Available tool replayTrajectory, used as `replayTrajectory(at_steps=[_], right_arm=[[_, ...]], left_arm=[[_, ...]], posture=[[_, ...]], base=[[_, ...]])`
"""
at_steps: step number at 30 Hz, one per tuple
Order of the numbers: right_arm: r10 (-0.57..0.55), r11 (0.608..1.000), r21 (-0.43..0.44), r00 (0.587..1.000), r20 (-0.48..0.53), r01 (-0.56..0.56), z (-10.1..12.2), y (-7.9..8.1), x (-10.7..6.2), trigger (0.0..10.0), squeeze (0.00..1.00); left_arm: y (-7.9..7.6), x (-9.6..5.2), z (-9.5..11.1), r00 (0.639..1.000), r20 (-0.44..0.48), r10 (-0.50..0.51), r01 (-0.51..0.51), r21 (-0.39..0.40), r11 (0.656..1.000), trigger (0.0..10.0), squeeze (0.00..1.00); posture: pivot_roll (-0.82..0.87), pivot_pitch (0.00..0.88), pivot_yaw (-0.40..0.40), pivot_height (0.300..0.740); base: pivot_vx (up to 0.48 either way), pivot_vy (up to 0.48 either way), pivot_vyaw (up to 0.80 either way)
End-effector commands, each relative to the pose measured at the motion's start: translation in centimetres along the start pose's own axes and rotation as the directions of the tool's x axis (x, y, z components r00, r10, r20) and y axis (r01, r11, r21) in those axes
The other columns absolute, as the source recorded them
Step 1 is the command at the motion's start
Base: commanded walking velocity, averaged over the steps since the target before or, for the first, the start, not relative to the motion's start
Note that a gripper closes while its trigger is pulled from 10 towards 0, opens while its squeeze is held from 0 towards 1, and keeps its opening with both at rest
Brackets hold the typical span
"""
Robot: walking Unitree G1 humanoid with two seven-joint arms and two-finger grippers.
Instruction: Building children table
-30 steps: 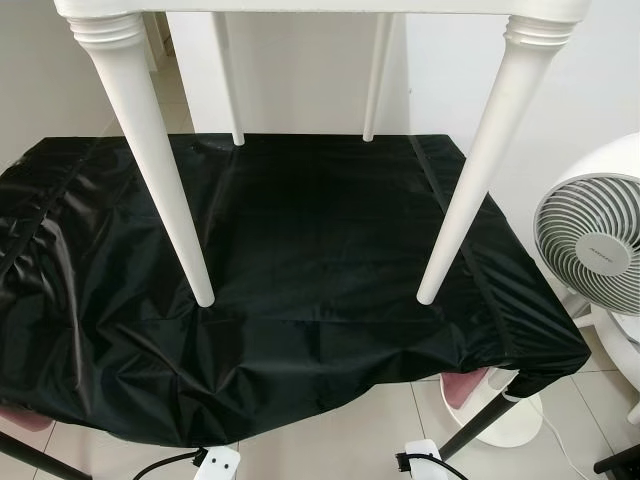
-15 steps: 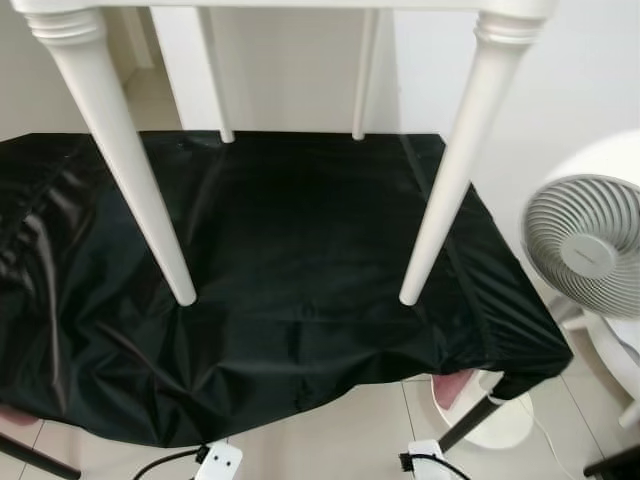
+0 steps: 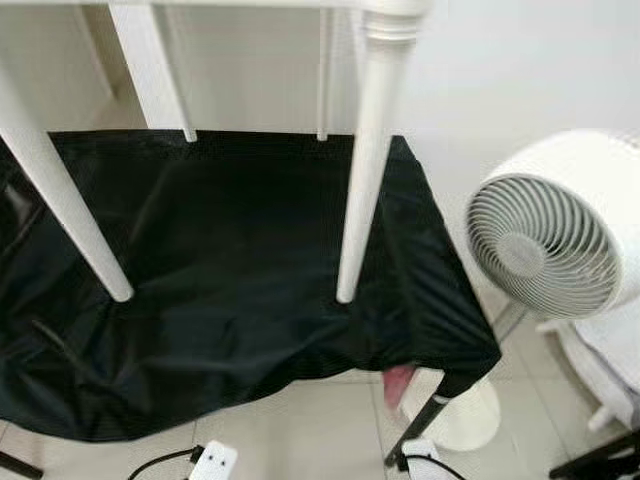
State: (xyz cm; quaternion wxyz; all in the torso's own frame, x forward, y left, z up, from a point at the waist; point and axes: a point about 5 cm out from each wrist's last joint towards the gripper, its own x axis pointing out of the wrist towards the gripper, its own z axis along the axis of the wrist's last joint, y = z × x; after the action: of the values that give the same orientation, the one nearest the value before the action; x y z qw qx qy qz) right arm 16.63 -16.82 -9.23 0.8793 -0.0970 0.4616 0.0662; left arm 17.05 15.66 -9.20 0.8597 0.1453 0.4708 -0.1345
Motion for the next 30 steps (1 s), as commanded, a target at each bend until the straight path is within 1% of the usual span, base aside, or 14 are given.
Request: replayTrajectory(at_steps=[1,3,8,30], right_arm=[[-0.008,1.000,-0.004,0.999,-0.032,0.008,-0.86,-0.33,-0.18,10.0,0.00],[-0.008,1.000,-0.004,0.999,-0.032,0.008,-0.86,-0.33,-0.18,10.0,0.00],[-0.009,1.000,0.002,0.999,-0.032,0.009,-0.90,-0.38,-0.20,10.0,0.00],[-0.011,1.000,0.006,0.999,-0.040,0.012,-1.33,-0.45,-0.31,10.0,0.00]], left_arm=[[-0.56,-0.09,-0.78,1.000,-0.026,-0.011,0.011,0.010,1.000,10.0,0.00],[-0.54,-0.10,-0.79,1.000,-0.024,-0.011,0.011,0.008,1.000,10.0,0.00],[-0.44,-0.15,-1.01,1.000,-0.028,-0.002,0.001,-0.029,1.000,10.0,0.00],[-0.55,-0.24,-1.47,0.999,-0.041,-0.005,0.004,-0.029,1.000,10.0,0.00]], posture=[[0.04,0.000,0.014,0.740],[0.04,0.000,0.014,0.740],[0.04,0.000,0.010,0.740],[0.03,0.000,0.017,0.740]], base=[[0.000,-0.304,0.00],[0.000,-0.152,0.00],[0.000,0.000,0.00],[0.000,0.000,0.00]])
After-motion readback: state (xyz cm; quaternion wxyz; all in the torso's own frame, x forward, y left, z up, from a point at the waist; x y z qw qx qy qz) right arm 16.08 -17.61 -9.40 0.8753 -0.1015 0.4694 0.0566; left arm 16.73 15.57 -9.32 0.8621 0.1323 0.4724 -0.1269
